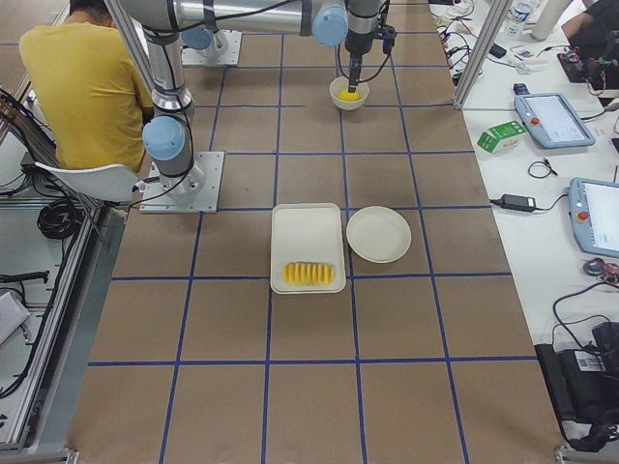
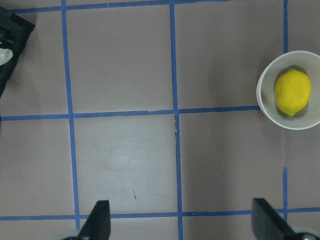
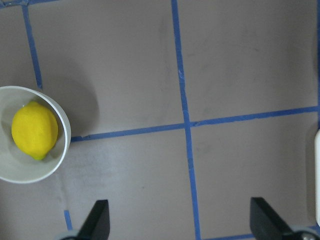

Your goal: Place bowl and put lemon in it

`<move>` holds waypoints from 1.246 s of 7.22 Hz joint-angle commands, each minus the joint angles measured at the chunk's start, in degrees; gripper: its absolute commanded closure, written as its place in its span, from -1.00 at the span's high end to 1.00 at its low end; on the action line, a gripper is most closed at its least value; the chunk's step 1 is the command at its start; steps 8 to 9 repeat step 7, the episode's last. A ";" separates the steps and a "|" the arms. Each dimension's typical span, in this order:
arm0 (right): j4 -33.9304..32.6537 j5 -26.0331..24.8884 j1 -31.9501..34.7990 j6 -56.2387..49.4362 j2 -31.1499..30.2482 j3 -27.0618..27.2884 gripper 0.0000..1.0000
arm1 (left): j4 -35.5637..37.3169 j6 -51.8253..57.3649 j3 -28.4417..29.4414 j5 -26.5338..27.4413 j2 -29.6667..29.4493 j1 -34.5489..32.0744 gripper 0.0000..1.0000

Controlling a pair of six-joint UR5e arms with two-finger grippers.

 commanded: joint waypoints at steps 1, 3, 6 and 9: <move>3.46 0.62 -1.68 -6.06 -5.32 0.67 1.00 | 0.09 -0.40 -0.01 -0.21 -0.15 -0.16 1.00; 6.78 0.62 -1.76 -6.15 -6.55 1.29 1.00 | 0.18 -0.40 -0.36 0.05 -0.32 -0.24 1.00; 6.63 0.71 -1.76 -6.15 -6.29 1.29 1.00 | -0.52 -0.57 -0.36 0.50 0.73 0.02 1.00; 6.63 0.80 -1.76 -6.15 -6.64 1.29 1.00 | -0.44 -0.58 -0.45 -0.03 0.56 0.02 1.00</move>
